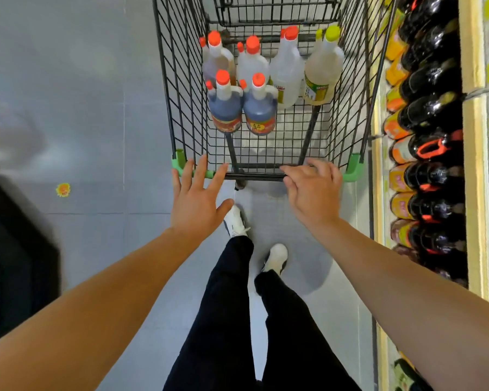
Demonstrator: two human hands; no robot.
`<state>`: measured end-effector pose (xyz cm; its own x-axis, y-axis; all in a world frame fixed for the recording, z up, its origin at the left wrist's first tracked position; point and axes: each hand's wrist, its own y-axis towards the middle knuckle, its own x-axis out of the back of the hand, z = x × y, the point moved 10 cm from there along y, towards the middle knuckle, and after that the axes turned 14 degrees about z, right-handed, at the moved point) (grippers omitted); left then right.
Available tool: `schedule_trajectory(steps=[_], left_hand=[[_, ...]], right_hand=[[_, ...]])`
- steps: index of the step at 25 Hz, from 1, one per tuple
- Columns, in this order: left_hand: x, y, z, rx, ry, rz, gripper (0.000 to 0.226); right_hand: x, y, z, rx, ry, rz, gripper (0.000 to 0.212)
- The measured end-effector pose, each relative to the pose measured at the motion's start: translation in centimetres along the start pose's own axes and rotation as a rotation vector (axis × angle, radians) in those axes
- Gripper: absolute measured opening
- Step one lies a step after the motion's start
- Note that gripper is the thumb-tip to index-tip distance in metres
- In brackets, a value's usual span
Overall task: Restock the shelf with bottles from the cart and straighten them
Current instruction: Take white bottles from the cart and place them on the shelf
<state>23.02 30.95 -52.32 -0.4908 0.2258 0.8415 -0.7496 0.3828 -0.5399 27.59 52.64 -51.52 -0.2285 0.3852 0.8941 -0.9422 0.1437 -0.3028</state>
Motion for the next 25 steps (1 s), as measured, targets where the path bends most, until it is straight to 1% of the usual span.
schedule_trajectory(steps=[8,11,13,15,25], left_hand=[[-8.6,-13.1,-3.1,0.012,-0.043,0.076,0.073],[-12.0,-18.1,-3.9,-0.003,-0.049,0.046,0.071],[-14.0,-21.2,-4.2,-0.012,-0.064,0.014,0.07],[-16.4,-24.5,-4.4,-0.009,-0.071,0.022,0.07],[-27.2,-42.2,-7.7,0.019,-0.069,0.029,0.071]], right_hand=[[-5.2,-14.0,-0.1,-0.003,-0.011,0.058,0.027],[-7.2,-19.2,0.3,-0.01,-0.019,0.055,0.027],[-8.3,-22.9,0.9,-0.005,-0.015,0.023,0.027],[-9.5,-26.7,1.5,0.001,-0.002,0.0,0.027],[-17.2,-46.0,2.0,-0.017,0.01,0.084,0.031]])
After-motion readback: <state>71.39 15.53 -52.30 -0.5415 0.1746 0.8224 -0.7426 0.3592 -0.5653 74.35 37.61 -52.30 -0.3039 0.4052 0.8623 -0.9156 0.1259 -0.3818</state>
